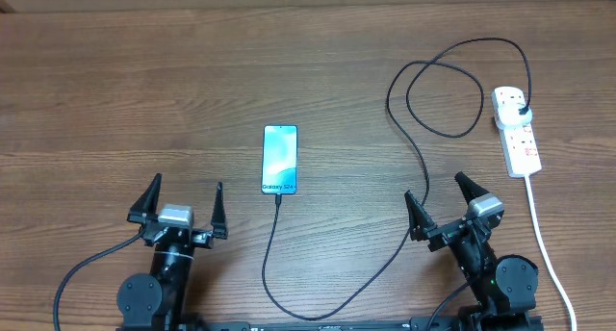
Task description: Plug charger to phone and switch on socket
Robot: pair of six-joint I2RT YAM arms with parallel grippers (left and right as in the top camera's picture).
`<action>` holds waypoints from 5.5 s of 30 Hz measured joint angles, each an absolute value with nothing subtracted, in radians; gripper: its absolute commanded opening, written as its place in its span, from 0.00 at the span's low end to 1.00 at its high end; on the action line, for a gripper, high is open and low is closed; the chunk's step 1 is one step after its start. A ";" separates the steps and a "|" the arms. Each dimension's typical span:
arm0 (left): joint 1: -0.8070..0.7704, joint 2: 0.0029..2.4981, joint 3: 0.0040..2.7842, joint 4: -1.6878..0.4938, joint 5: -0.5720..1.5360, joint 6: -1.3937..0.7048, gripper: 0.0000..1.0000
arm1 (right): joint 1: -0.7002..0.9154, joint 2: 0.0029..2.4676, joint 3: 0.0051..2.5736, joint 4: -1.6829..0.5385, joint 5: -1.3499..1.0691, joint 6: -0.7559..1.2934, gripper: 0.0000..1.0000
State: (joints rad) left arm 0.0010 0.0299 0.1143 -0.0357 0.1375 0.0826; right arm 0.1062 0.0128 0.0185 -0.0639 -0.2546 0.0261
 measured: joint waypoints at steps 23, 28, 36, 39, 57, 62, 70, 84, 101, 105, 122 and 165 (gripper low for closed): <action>0.001 0.014 0.010 -0.067 0.134 0.086 1.00 | 0.106 0.013 0.019 -0.064 -0.255 0.026 1.00; 0.001 0.014 0.010 -0.067 0.134 0.086 1.00 | 0.106 0.013 0.019 -0.064 -0.255 0.026 1.00; 0.001 0.014 0.010 -0.067 0.134 0.086 0.99 | 0.106 0.013 0.019 -0.064 -0.255 0.026 1.00; 0.001 0.014 0.010 -0.067 0.134 0.086 1.00 | 0.107 0.013 0.019 -0.064 -0.255 0.026 1.00; 0.001 0.014 0.010 -0.066 0.134 0.086 1.00 | 0.106 0.013 0.019 -0.064 -0.255 0.026 1.00; 0.001 0.014 0.010 -0.066 0.134 0.086 1.00 | 0.106 0.013 0.019 -0.064 -0.255 0.026 1.00; 0.001 0.014 0.010 -0.066 0.134 0.086 0.99 | 0.106 0.013 0.019 -0.064 -0.255 0.026 1.00; 0.001 0.014 0.010 -0.067 0.134 0.086 1.00 | 0.106 0.013 0.019 -0.064 -0.255 0.026 1.00; 0.001 0.014 0.010 -0.066 0.134 0.086 1.00 | 0.107 0.013 0.019 -0.064 -0.255 0.026 1.00; 0.001 0.014 0.010 -0.067 0.134 0.086 1.00 | 0.106 0.013 0.019 -0.064 -0.255 0.026 1.00; 0.001 0.014 0.010 -0.067 0.134 0.086 1.00 | 0.106 0.013 0.019 -0.064 -0.255 0.026 1.00; 0.001 0.014 0.010 -0.067 0.134 0.086 1.00 | 0.106 0.013 0.019 -0.064 -0.255 0.026 1.00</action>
